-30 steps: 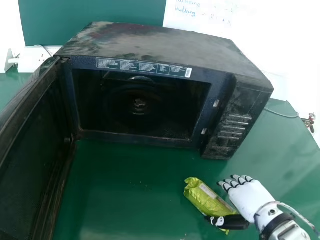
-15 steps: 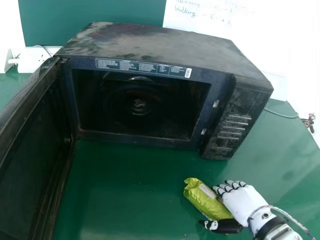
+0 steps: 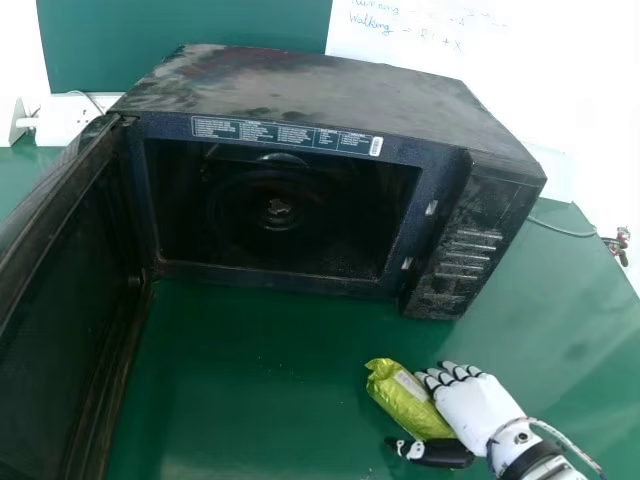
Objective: Put biscuit inside oven
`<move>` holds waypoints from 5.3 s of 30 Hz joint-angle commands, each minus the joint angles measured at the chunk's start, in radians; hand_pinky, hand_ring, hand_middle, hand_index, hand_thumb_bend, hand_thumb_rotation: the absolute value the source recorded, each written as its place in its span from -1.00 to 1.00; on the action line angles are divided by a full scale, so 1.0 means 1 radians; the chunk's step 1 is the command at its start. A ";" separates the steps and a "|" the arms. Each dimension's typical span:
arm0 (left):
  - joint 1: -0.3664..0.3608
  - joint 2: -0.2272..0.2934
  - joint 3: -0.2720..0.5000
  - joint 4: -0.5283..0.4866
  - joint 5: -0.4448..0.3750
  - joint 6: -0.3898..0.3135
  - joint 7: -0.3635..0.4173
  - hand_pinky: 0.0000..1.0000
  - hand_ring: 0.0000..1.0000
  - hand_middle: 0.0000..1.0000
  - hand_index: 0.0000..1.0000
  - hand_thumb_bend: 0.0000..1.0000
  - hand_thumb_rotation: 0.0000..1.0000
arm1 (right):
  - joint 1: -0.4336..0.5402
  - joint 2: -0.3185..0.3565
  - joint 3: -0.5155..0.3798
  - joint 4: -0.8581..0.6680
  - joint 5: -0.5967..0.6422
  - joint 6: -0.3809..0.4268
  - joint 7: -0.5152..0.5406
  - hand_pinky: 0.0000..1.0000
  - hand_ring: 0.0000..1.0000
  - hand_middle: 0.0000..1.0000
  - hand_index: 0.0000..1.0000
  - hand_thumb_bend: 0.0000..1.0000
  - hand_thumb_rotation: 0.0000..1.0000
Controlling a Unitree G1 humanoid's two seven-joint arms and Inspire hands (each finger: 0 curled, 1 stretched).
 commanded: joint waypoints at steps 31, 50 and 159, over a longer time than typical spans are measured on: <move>0.023 -0.068 0.014 -0.129 -0.019 0.126 0.224 0.52 0.54 0.65 0.66 0.81 0.26 | 0.055 -0.086 -0.022 0.003 -0.008 0.002 -0.029 -0.18 -0.07 -0.03 -0.38 -0.07 -1.00; 0.023 -0.067 0.015 -0.129 -0.023 0.118 0.210 0.54 0.54 0.65 0.65 0.79 0.26 | 0.058 -0.084 -0.017 0.010 -0.024 -0.008 -0.050 -0.20 -0.07 -0.02 -0.40 -0.07 -1.00; 0.031 -0.074 0.012 -0.138 -0.025 0.124 0.188 0.42 0.57 0.62 0.62 0.40 0.42 | -0.974 0.351 0.365 0.777 0.451 0.024 -0.177 -0.23 -0.07 -0.03 -0.41 -0.07 -1.00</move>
